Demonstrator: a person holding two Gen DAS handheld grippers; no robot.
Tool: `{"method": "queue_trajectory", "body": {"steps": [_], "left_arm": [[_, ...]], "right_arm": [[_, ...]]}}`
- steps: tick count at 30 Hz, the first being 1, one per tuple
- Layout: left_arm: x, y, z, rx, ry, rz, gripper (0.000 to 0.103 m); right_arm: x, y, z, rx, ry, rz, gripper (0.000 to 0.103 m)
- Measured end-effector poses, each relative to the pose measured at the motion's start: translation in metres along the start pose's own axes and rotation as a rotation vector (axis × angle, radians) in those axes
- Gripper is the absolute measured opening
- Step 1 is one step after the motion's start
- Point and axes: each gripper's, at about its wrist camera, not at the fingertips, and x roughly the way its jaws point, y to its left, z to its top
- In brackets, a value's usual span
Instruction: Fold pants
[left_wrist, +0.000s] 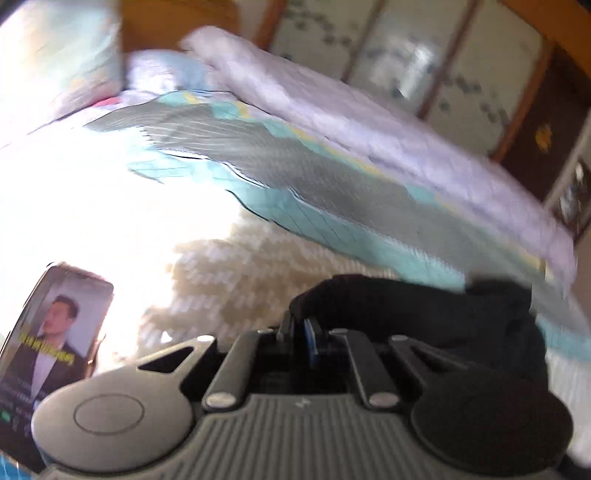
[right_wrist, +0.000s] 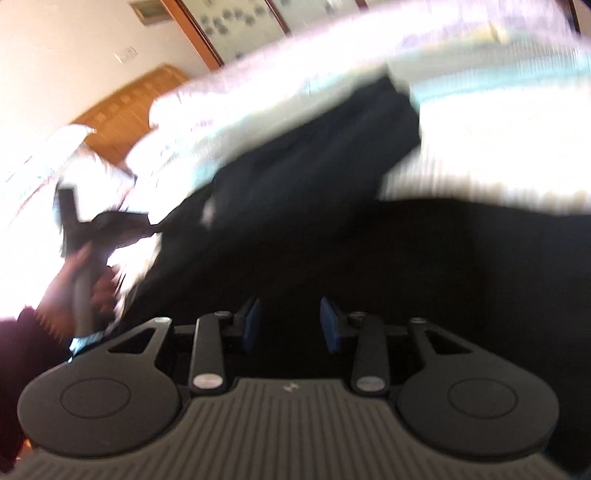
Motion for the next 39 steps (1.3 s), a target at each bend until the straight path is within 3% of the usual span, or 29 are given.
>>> {"method": "queue_trajectory", "body": {"steps": [1, 3, 8, 10, 14, 17, 19, 22, 23, 24, 25, 26, 28, 32, 35, 37, 39], "left_arm": [[-0.011, 0.012, 0.0, -0.081, -0.02, -0.025, 0.006], [-0.023, 0.018, -0.008, -0.104, -0.035, -0.036, 0.006], [-0.041, -0.012, -0.042, 0.033, -0.083, -0.055, 0.006], [-0.051, -0.025, -0.058, 0.089, -0.102, -0.089, 0.006], [-0.089, -0.057, -0.092, 0.331, -0.153, -0.208, 0.006], [-0.111, -0.056, -0.111, 0.411, -0.129, -0.349, 0.006], [-0.123, -0.045, -0.113, 0.395, -0.11, -0.432, 0.006], [-0.132, -0.025, -0.109, 0.338, -0.102, -0.481, 0.006], [-0.133, -0.021, -0.107, 0.32, -0.106, -0.482, 0.006], [-0.132, -0.016, -0.104, 0.303, -0.111, -0.475, 0.006], [-0.131, -0.014, -0.102, 0.293, -0.115, -0.464, 0.006], [-0.129, -0.013, -0.098, 0.285, -0.117, -0.454, 0.006], [-0.132, -0.012, -0.095, 0.271, -0.135, -0.442, 0.006], [-0.135, -0.007, -0.079, 0.226, -0.183, -0.412, 0.006], [-0.133, -0.003, -0.062, 0.172, -0.209, -0.384, 0.006], [-0.127, 0.0, -0.05, 0.115, -0.206, -0.372, 0.006], [-0.119, 0.003, -0.043, 0.078, -0.193, -0.36, 0.006]], "right_arm": [[-0.001, -0.005, 0.018, -0.021, -0.028, -0.014, 0.039], [0.005, -0.018, 0.065, -0.041, -0.077, -0.056, 0.041], [0.068, -0.027, 0.181, -0.126, -0.157, -0.174, 0.045], [0.107, -0.02, 0.22, -0.161, -0.139, -0.187, 0.052], [0.184, -0.004, 0.268, -0.213, -0.07, -0.205, 0.065], [0.235, 0.003, 0.275, -0.342, 0.04, -0.217, 0.073], [0.268, 0.011, 0.267, -0.487, 0.15, -0.26, 0.074], [0.304, 0.003, 0.246, -0.639, 0.359, -0.378, 0.074], [0.309, -0.013, 0.231, -0.658, 0.432, -0.444, 0.066], [0.309, -0.013, 0.231, -0.658, 0.432, -0.444, 0.039], [0.301, -0.019, 0.226, -0.641, 0.426, -0.415, 0.021], [0.292, -0.02, 0.226, -0.613, 0.406, -0.399, 0.012], [0.259, -0.025, 0.227, -0.547, 0.285, -0.403, 0.012], [0.138, -0.059, 0.244, -0.15, -0.111, -0.303, 0.012], [0.035, -0.094, 0.238, 0.148, -0.358, -0.29, 0.012], [-0.03, -0.117, 0.219, 0.309, -0.462, -0.299, 0.012], [-0.079, -0.126, 0.194, 0.368, -0.518, -0.322, 0.014]]}}
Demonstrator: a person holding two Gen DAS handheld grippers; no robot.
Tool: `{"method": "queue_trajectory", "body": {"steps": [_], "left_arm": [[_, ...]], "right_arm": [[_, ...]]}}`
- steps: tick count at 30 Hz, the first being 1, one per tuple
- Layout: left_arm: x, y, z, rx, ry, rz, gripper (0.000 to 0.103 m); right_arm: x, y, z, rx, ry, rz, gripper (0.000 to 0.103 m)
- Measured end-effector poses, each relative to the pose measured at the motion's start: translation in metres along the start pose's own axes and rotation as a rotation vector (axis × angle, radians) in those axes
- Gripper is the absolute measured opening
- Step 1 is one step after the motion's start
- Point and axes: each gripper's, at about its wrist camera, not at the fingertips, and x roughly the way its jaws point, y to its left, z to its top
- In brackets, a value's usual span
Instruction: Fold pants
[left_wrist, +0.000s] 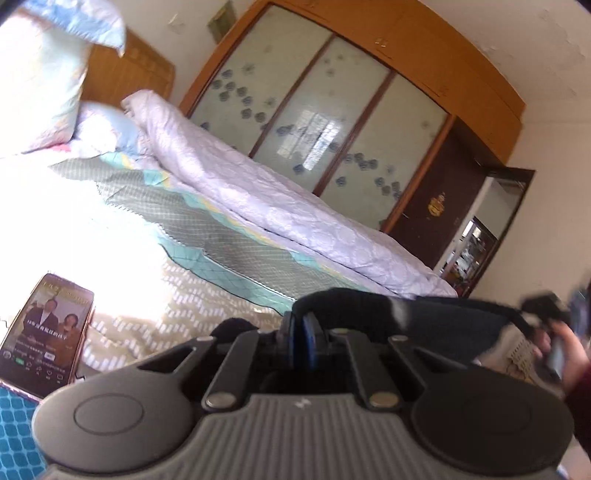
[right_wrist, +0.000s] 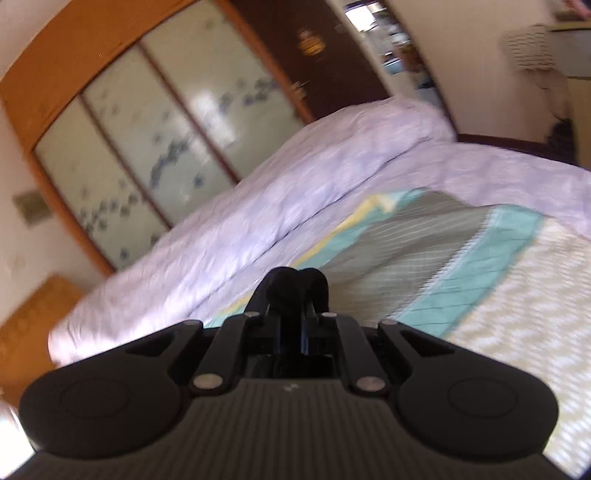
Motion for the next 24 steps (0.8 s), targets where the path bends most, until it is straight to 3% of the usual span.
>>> {"method": "queue_trajectory", "body": {"steps": [2, 5, 8, 11, 13, 18, 21, 24], "left_arm": [[0.003, 0.001, -0.001, 0.002, 0.007, 0.028, 0.006], [0.006, 0.003, -0.014, 0.031, 0.065, 0.054, 0.006], [0.009, 0.0, -0.026, 0.083, 0.149, 0.076, 0.007], [0.003, -0.007, -0.032, 0.154, 0.164, 0.104, 0.007], [0.001, -0.01, -0.031, 0.155, 0.153, 0.111, 0.007], [-0.004, -0.004, -0.016, 0.116, 0.062, 0.18, 0.004], [-0.007, 0.009, 0.001, 0.044, 0.015, 0.228, 0.004], [0.001, 0.021, 0.012, -0.025, 0.045, 0.239, 0.004]], "right_arm": [[-0.038, -0.017, -0.01, -0.024, -0.015, -0.036, 0.021], [-0.078, -0.046, -0.043, -0.108, 0.022, -0.144, 0.062], [-0.071, -0.061, -0.086, -0.228, 0.111, -0.301, 0.061], [-0.08, -0.088, -0.092, -0.216, 0.096, -0.393, 0.061], [-0.085, -0.101, -0.078, -0.164, 0.07, -0.394, 0.061], [-0.065, -0.102, -0.045, -0.215, -0.024, -0.367, 0.061], [-0.041, -0.113, -0.031, -0.186, -0.002, -0.311, 0.061], [0.004, -0.123, -0.018, -0.182, 0.052, -0.282, 0.061]]}}
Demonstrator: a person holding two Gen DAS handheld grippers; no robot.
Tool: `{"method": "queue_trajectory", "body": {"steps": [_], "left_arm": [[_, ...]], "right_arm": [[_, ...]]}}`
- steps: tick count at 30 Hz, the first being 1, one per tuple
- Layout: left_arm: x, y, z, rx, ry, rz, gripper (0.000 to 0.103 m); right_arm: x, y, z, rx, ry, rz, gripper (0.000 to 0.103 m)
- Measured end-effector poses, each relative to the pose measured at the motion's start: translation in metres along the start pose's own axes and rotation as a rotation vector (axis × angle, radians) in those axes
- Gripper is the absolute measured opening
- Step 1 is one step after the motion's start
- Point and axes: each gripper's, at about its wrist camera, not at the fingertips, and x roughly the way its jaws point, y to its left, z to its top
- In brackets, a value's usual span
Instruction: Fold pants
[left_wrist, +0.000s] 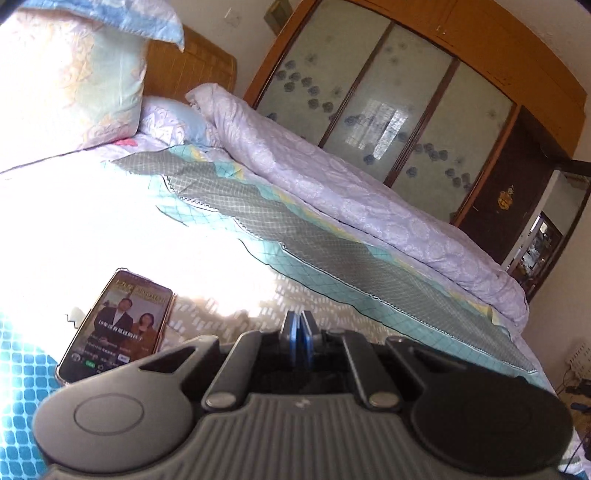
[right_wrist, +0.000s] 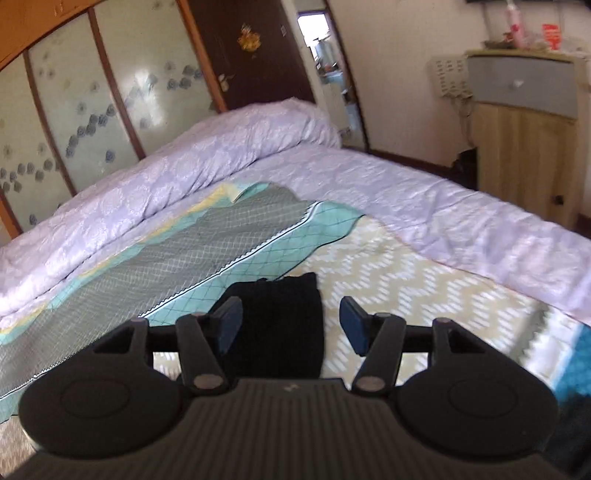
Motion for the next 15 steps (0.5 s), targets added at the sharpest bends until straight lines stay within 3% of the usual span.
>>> {"method": "queue_trajectory", "body": {"steps": [1, 3, 5, 6, 7, 9, 10, 11, 12, 13, 14, 15], "left_arm": [[0.004, 0.001, 0.003, 0.0, 0.01, 0.01, 0.005], [0.01, -0.004, 0.008, 0.029, 0.02, 0.036, 0.018], [0.021, -0.016, 0.01, 0.08, 0.053, 0.027, 0.075], [0.029, -0.022, 0.009, 0.11, 0.072, 0.007, 0.087], [0.038, -0.029, 0.006, 0.156, 0.089, -0.023, 0.097], [0.063, -0.047, -0.006, 0.301, 0.139, -0.029, 0.097], [0.079, -0.054, -0.015, 0.373, 0.186, -0.009, 0.094], [0.095, -0.059, -0.023, 0.428, 0.237, 0.008, 0.07], [0.112, -0.061, -0.034, 0.473, 0.306, 0.011, 0.046], [0.125, -0.061, -0.04, 0.485, 0.365, 0.018, 0.003], [0.134, -0.059, -0.043, 0.464, 0.398, 0.036, 0.004], [0.134, -0.058, -0.04, 0.439, 0.371, 0.034, 0.004]], "right_arm": [[0.018, 0.004, 0.005, -0.024, 0.034, 0.013, 0.061], [0.051, 0.018, 0.013, -0.045, 0.107, 0.025, 0.061], [0.075, 0.035, 0.02, 0.002, 0.144, 0.056, 0.064], [0.088, 0.043, 0.022, 0.021, 0.16, 0.084, 0.07], [0.1, 0.054, 0.022, 0.023, 0.178, 0.088, 0.073], [0.124, 0.076, 0.016, -0.031, 0.214, 0.042, 0.079], [0.137, 0.084, 0.011, -0.071, 0.243, 0.015, 0.079], [0.149, 0.091, 0.003, -0.118, 0.286, -0.019, 0.073], [0.157, 0.095, -0.006, -0.161, 0.313, -0.058, 0.044], [0.162, 0.095, -0.014, -0.202, 0.317, -0.112, 0.031], [0.159, 0.093, -0.018, -0.219, 0.276, -0.131, 0.014], [0.153, 0.085, -0.016, -0.184, 0.255, -0.116, 0.01]]}}
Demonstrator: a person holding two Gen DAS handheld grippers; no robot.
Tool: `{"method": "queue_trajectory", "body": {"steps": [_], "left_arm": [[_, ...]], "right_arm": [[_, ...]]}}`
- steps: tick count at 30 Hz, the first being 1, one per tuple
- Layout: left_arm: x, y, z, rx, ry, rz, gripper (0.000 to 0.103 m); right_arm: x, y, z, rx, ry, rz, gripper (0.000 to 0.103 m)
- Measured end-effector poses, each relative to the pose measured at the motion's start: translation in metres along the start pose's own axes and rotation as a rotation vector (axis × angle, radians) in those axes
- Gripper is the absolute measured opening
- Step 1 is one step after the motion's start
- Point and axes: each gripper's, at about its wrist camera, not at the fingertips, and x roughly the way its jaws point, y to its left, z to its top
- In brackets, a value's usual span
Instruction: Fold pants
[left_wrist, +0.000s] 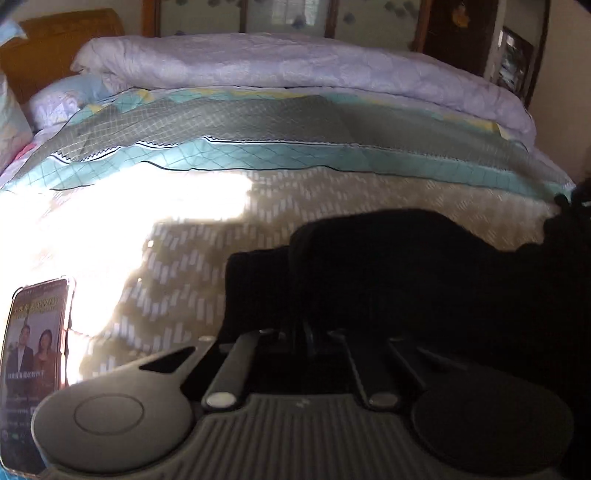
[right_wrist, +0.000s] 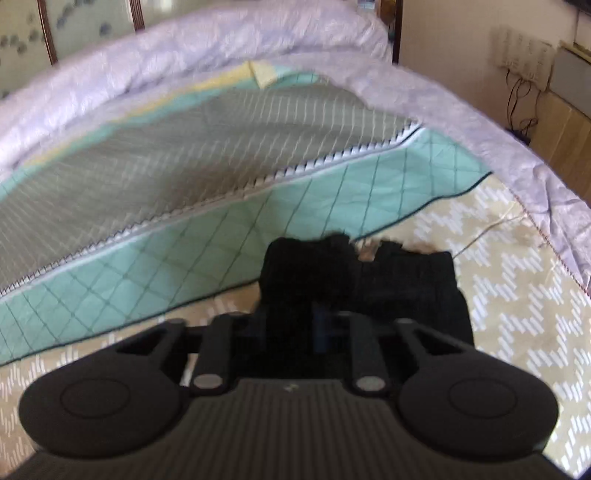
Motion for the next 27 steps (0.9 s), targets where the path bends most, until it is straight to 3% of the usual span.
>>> {"method": "queue_trajectory", "body": {"steps": [2, 4, 8, 10, 11, 12, 14, 16, 18, 20, 22, 24, 26, 27], "left_arm": [[-0.018, 0.007, 0.011, -0.032, -0.111, 0.018, 0.004], [-0.039, 0.02, 0.027, -0.102, -0.23, 0.029, 0.004], [-0.039, 0.036, 0.051, -0.23, -0.307, 0.048, 0.004], [-0.023, 0.04, 0.054, -0.279, -0.333, 0.078, 0.005], [-0.013, 0.042, 0.055, -0.301, -0.324, 0.101, 0.01], [0.002, 0.043, 0.056, -0.311, -0.279, 0.142, 0.009], [0.031, 0.05, 0.056, -0.33, -0.125, 0.173, 0.028], [0.039, 0.06, 0.045, -0.392, -0.066, 0.134, 0.03], [0.029, 0.064, 0.04, -0.386, -0.093, 0.132, 0.036], [0.018, 0.065, 0.04, -0.356, -0.132, 0.157, 0.056], [0.012, 0.066, 0.043, -0.328, -0.154, 0.152, 0.06], [0.015, 0.065, 0.049, -0.318, -0.151, 0.136, 0.066], [0.023, 0.062, 0.053, -0.319, -0.148, 0.115, 0.079], [0.03, 0.059, 0.055, -0.311, -0.143, 0.098, 0.079]], "right_arm": [[-0.02, -0.023, 0.006, 0.101, -0.063, 0.025, 0.01], [-0.051, -0.047, 0.02, 0.188, -0.19, 0.059, 0.01], [-0.099, -0.101, 0.057, 0.473, -0.424, 0.131, 0.01], [-0.104, -0.114, 0.066, 0.585, -0.494, 0.13, 0.012], [-0.1, -0.118, 0.068, 0.616, -0.493, 0.117, 0.018], [-0.091, -0.118, 0.068, 0.638, -0.464, 0.095, 0.037], [-0.065, -0.116, 0.063, 0.66, -0.324, 0.036, 0.077], [-0.057, -0.116, 0.047, 0.656, -0.285, 0.016, 0.077], [-0.058, -0.121, 0.033, 0.607, -0.293, 0.033, 0.075], [-0.062, -0.136, 0.023, 0.595, -0.301, 0.008, 0.075], [-0.064, -0.158, 0.016, 0.635, -0.301, 0.007, 0.068], [-0.063, -0.182, 0.007, 0.714, -0.255, 0.045, 0.059], [-0.057, -0.194, 0.0, 0.777, -0.208, 0.109, 0.058], [-0.053, -0.195, -0.004, 0.788, -0.189, 0.133, 0.058]]}}
